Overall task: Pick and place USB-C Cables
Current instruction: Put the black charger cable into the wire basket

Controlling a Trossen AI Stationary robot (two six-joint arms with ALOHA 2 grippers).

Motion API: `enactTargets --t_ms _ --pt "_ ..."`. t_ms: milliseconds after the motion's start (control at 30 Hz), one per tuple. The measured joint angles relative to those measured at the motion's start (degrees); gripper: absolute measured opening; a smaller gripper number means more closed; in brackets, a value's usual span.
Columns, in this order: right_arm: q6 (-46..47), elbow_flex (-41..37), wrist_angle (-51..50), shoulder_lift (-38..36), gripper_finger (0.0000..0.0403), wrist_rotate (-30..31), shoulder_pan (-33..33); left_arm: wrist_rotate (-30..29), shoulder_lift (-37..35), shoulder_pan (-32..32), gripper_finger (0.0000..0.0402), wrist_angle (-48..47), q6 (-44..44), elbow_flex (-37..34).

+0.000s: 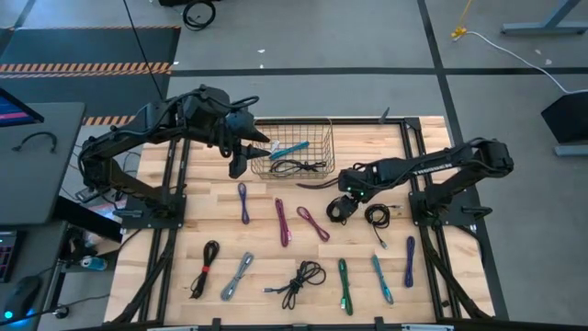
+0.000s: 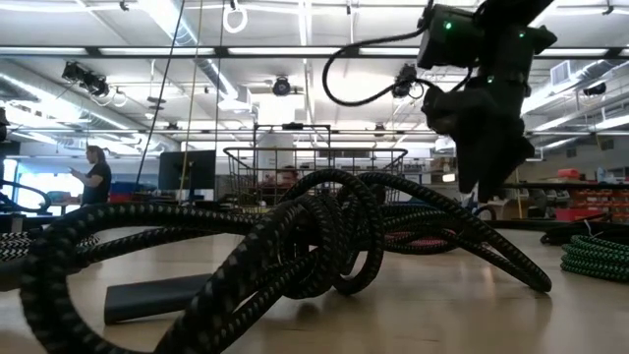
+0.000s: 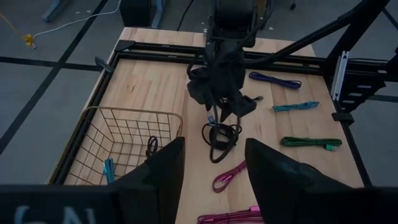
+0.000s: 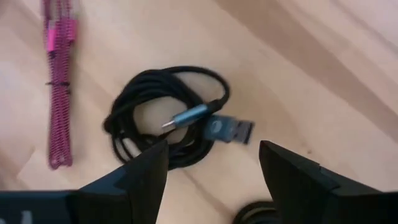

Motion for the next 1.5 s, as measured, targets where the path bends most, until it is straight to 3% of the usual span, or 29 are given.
enactTargets --t_ms 333,467,600,833,1033,1233,1500 --pt "-2.72 0.0 8.49 8.36 0.0256 -3.55 -1.31 -0.01 0.0 0.0 0.0174 -0.07 0.0 0.0" --pt "-2.85 0.0 9.57 10.18 0.0236 -4.79 -1.21 0.0 0.0 0.0 0.0174 -0.11 -0.02 0.0" --pt "-2.72 0.0 9.4 9.83 0.0179 -4.84 -1.2 -0.02 0.0 0.0 0.0174 -0.11 -0.25 0.0" --pt "-3.09 0.02 9.78 9.53 0.0016 -4.88 -1.18 0.0 0.0 0.02 0.0174 -0.11 -0.35 0.0" --pt "-2.82 -0.01 10.05 8.11 0.0005 -6.38 -1.18 0.0 0.0 0.02 0.0174 -0.12 -0.37 0.0" --pt "-1.62 2.1 9.96 1.75 0.0002 -5.69 -0.29 0.0 0.0 0.02 0.0174 -0.15 -0.42 0.0" --pt "-3.36 9.07 10.04 -9.69 0.0 2.75 0.7 -1.13 0.0 0.0 0.0174 0.36 -3.2 0.0"
